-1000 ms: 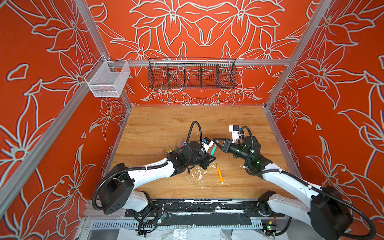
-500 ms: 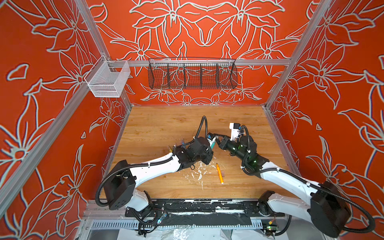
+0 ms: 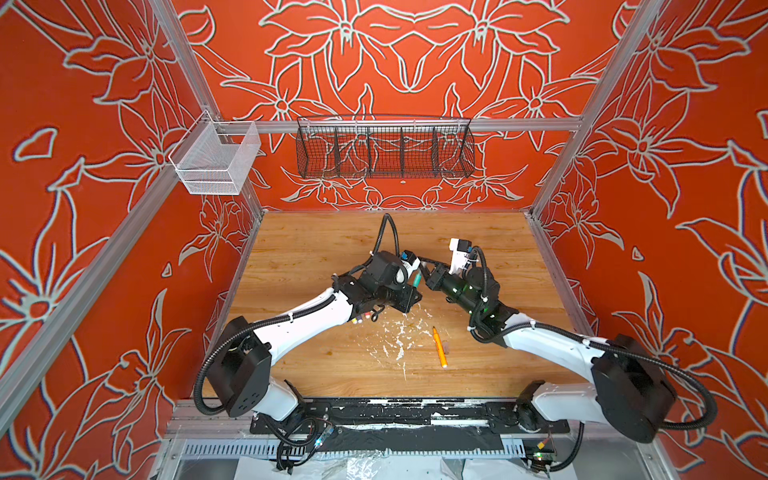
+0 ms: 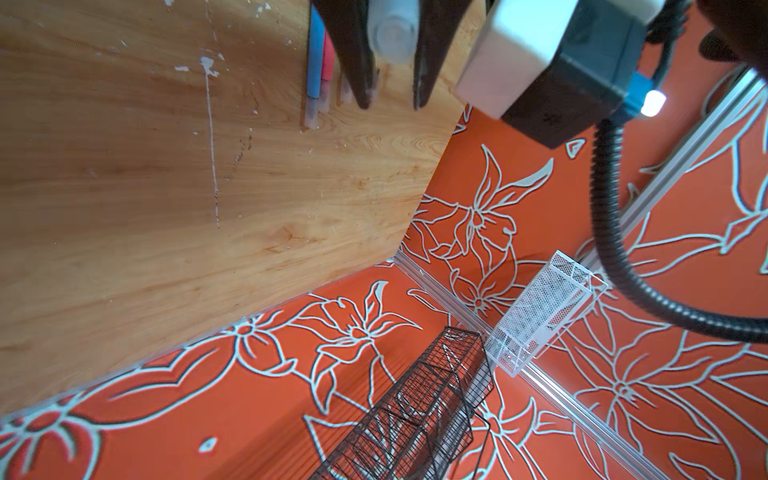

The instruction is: Insert the pens into the pen caps

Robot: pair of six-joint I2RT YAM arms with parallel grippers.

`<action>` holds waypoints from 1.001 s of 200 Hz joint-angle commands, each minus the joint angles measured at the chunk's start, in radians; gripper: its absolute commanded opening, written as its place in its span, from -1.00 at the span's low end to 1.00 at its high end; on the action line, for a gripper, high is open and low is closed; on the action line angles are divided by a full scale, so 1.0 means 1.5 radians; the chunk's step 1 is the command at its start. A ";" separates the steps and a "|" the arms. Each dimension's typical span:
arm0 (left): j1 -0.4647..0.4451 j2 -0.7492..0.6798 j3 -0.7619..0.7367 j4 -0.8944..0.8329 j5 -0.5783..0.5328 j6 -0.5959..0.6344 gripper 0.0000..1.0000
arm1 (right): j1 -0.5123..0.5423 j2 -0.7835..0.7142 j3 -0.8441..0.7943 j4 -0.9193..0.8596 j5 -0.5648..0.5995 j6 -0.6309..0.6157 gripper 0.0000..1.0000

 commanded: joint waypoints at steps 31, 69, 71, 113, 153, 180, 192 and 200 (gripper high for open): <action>0.094 -0.082 0.074 0.207 -0.154 -0.039 -1.00 | 0.092 0.016 -0.007 -0.104 -0.187 -0.014 -1.00; 0.046 -0.107 0.062 0.228 -0.345 0.068 -1.00 | 0.165 0.031 0.043 -0.286 -0.044 0.035 -1.00; 0.043 -0.108 0.062 0.230 -0.351 0.072 -1.00 | 0.170 0.032 0.046 -0.293 -0.038 0.036 -1.00; 0.014 -0.134 0.006 0.292 -0.435 0.125 -1.00 | 0.237 0.016 0.083 -0.425 0.067 0.101 -1.00; 0.014 -0.167 -0.046 0.337 -0.421 0.129 -1.00 | 0.286 0.028 0.110 -0.435 0.081 0.144 -1.00; 0.015 -0.180 -0.057 0.342 -0.388 0.116 -1.00 | 0.303 0.031 0.084 -0.343 0.068 0.152 -1.00; 0.030 -0.186 -0.052 0.320 -0.347 0.081 -1.00 | 0.305 0.022 0.067 -0.306 0.072 0.136 -1.00; 0.048 -0.191 -0.049 0.304 -0.306 0.046 -1.00 | 0.305 0.013 0.053 -0.281 0.078 0.122 -1.00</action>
